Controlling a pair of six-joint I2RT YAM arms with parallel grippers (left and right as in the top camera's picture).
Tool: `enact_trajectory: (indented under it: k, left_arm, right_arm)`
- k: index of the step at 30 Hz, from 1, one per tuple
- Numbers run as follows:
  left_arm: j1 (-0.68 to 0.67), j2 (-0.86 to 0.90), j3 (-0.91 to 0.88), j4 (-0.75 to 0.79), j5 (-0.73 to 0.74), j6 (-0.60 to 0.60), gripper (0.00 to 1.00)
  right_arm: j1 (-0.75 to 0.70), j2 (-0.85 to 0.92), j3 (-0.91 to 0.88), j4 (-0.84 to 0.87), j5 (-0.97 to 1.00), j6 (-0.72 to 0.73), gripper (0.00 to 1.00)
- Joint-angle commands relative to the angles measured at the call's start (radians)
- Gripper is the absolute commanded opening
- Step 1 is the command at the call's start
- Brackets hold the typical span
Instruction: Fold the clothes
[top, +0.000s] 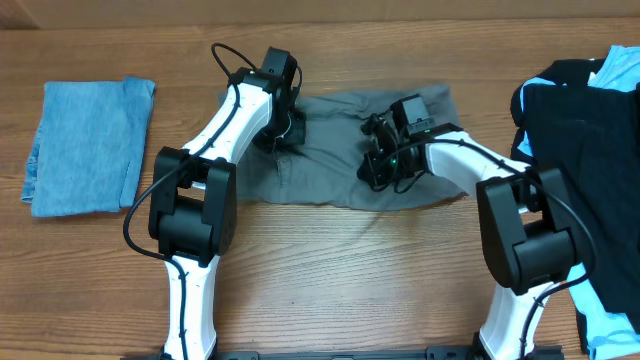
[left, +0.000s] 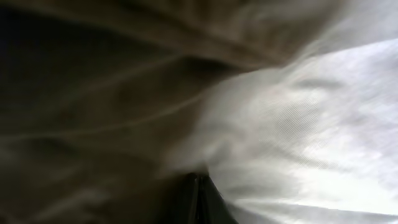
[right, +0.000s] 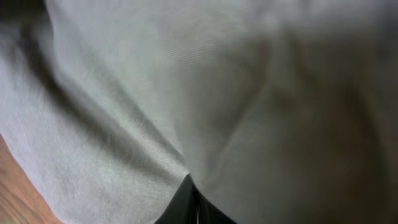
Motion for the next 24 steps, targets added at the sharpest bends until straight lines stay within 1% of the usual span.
enact_trajectory:
  k: [1, 3, 5, 9, 11, 14, 17, 20, 24]
  left_arm:
    - [0.005, -0.006, -0.023, -0.004, -0.053, 0.02, 0.04]
    - [0.005, -0.006, -0.023, 0.0, -0.054, 0.023, 0.04]
    - [0.01, -0.014, 0.005, -0.005, -0.051, 0.027, 0.04]
    - [0.017, -0.074, 0.06, 0.028, 0.076, 0.027, 0.04]
    - [0.017, -0.089, 0.06, 0.074, 0.096, 0.031, 0.04]
    - [0.017, -0.071, 0.045, 0.127, 0.099, 0.059, 0.04]
    - [0.011, -0.013, 0.025, 0.222, 0.133, 0.061, 0.04]
    - [0.009, 0.049, 0.025, 0.283, 0.132, 0.061, 0.04]
    - [0.024, 0.076, 0.025, 0.346, 0.114, 0.061, 0.04]
  right_arm:
    - [-0.064, 0.01, 0.034, 0.01, 0.05, 0.034, 0.04]
    - [-0.079, 0.008, 0.045, 0.005, 0.003, 0.036, 0.04]
    - [-0.101, 0.0, 0.082, -0.024, -0.108, 0.036, 0.04]
    - [-0.106, -0.045, 0.144, -0.056, -0.144, 0.036, 0.04]
    - [-0.106, -0.061, 0.154, -0.035, -0.124, 0.037, 0.04]
    - [-0.102, -0.048, 0.154, -0.025, -0.019, 0.041, 0.04]
    - [-0.093, -0.013, 0.15, -0.024, 0.057, 0.048, 0.04]
    - [-0.092, 0.006, 0.136, -0.026, 0.068, 0.048, 0.04]
    - [-0.092, 0.031, 0.098, -0.034, 0.082, 0.048, 0.04]
